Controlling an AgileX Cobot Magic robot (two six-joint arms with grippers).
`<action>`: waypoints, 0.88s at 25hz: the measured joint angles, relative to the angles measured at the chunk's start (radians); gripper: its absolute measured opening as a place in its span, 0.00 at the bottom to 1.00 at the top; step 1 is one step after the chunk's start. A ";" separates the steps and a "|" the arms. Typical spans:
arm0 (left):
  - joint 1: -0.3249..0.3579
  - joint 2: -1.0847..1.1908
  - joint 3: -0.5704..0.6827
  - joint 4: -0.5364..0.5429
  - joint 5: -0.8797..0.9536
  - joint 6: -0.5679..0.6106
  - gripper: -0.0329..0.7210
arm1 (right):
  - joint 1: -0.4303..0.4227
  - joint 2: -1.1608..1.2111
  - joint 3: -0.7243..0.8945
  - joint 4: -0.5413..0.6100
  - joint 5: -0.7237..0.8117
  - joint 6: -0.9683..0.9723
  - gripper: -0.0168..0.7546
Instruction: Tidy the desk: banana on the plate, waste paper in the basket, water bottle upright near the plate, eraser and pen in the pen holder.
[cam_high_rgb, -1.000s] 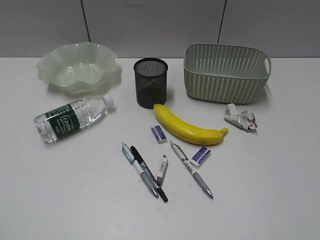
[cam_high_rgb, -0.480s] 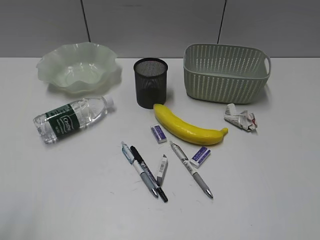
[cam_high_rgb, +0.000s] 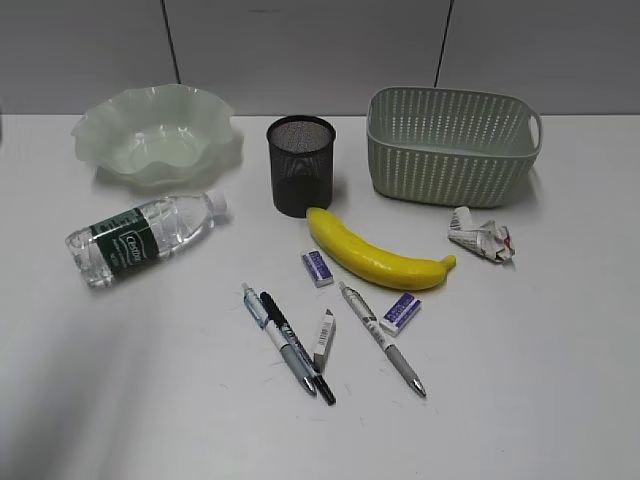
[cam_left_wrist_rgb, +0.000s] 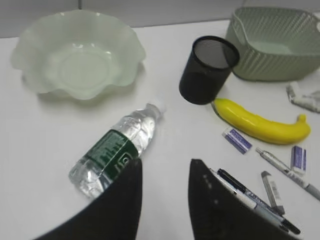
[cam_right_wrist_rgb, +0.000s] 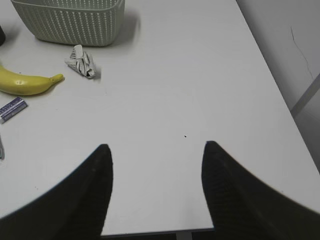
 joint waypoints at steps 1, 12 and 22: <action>-0.022 0.063 -0.030 -0.008 0.008 0.045 0.36 | 0.000 0.000 0.000 -0.001 0.000 0.000 0.61; -0.323 0.700 -0.543 0.034 0.219 0.268 0.58 | 0.000 0.000 0.000 -0.001 0.000 0.000 0.61; -0.528 1.028 -0.858 0.324 0.302 0.364 0.65 | 0.000 0.000 0.000 -0.001 0.000 0.000 0.61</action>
